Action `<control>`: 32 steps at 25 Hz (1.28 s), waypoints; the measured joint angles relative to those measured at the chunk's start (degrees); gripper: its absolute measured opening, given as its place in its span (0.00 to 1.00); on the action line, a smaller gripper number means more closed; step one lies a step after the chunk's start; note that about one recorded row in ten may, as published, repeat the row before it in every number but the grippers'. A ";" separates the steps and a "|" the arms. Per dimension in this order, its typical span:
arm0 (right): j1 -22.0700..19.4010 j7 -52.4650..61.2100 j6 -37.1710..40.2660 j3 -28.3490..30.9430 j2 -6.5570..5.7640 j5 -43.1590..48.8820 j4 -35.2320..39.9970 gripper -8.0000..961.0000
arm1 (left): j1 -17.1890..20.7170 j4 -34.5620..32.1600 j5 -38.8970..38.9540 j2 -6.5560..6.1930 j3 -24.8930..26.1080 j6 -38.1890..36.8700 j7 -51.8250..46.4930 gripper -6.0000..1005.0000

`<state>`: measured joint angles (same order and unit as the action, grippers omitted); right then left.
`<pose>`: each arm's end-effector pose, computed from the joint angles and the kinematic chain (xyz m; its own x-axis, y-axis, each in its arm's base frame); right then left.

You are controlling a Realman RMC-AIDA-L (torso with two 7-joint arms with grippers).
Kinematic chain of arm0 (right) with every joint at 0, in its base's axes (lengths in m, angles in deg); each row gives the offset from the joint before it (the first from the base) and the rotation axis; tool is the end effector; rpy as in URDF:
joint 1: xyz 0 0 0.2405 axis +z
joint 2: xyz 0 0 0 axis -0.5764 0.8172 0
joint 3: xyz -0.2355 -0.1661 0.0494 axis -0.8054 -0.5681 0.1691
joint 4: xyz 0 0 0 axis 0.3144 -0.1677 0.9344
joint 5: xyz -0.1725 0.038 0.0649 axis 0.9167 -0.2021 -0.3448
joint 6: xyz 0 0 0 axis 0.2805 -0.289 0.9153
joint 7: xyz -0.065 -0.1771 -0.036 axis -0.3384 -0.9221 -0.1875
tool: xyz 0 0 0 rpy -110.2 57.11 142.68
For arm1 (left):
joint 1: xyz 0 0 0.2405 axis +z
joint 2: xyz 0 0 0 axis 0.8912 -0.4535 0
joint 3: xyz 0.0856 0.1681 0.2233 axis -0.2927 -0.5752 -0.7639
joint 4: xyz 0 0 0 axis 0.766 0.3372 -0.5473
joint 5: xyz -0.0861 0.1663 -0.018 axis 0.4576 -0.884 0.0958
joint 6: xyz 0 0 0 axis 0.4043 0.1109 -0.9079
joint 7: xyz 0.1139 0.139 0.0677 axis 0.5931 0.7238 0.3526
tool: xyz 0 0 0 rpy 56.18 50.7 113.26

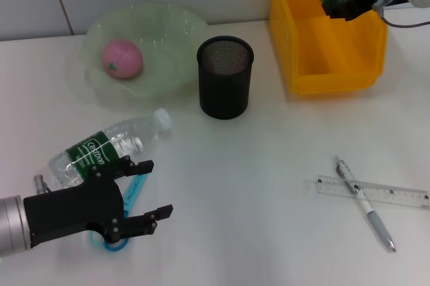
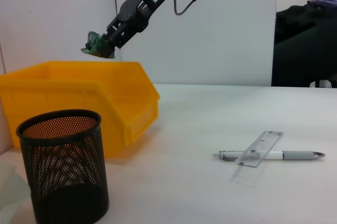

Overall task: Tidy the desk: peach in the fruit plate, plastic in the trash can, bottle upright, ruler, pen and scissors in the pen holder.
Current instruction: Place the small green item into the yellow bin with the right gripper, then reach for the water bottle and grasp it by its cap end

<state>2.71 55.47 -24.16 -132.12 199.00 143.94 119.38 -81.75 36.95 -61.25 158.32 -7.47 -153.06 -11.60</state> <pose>0.2305 0.4721 0.0226 0.8456 -0.5001 -0.1868 -0.4616 -0.5091 -0.7264 -0.2801 0.2873 -0.0933 0.8901 0.0465 0.4535 0.1820 -0.9483 -0.2600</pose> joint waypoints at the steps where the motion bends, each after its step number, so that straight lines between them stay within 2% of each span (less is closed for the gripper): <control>1: 0.18 0.12 -0.76 0.10 0.03 0.84 -0.73 0.42 | 0.00 0.00 0.00 0.00 0.00 0.00 0.00 0.75; 7: 0.60 0.14 -4.18 -0.39 0.18 1.97 -3.28 0.43 | 0.00 0.00 0.00 0.00 0.00 0.00 0.00 0.75; 13: 0.67 -0.22 -4.52 -0.58 0.19 1.90 -3.49 0.64 | 0.14 -0.02 0.00 0.00 0.27 -0.33 0.00 0.74; 18: 0.27 -0.45 -3.88 -0.82 0.27 1.18 -2.15 0.86 | 0.26 -0.10 0.00 0.00 0.52 -0.37 0.00 0.74; 21: -0.19 -2.24 -1.91 -1.07 0.27 -1.71 -0.95 0.87 | 0.53 -0.26 0.00 0.00 0.55 -0.46 0.03 0.74; 28: -3.26 -12.44 9.13 2.19 0.11 -18.73 2.86 0.88 | 1.28 -0.65 0.44 0.00 0.84 -1.13 0.54 0.74; 32: -3.67 -15.14 14.55 3.41 0.08 -20.86 2.91 0.88 | 1.59 -0.71 0.51 0.03 1.68 -1.55 0.55 0.74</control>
<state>-0.95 40.33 -9.61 -128.71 199.08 123.08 122.29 -80.16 36.24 -60.74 158.35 -5.79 -154.61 -11.05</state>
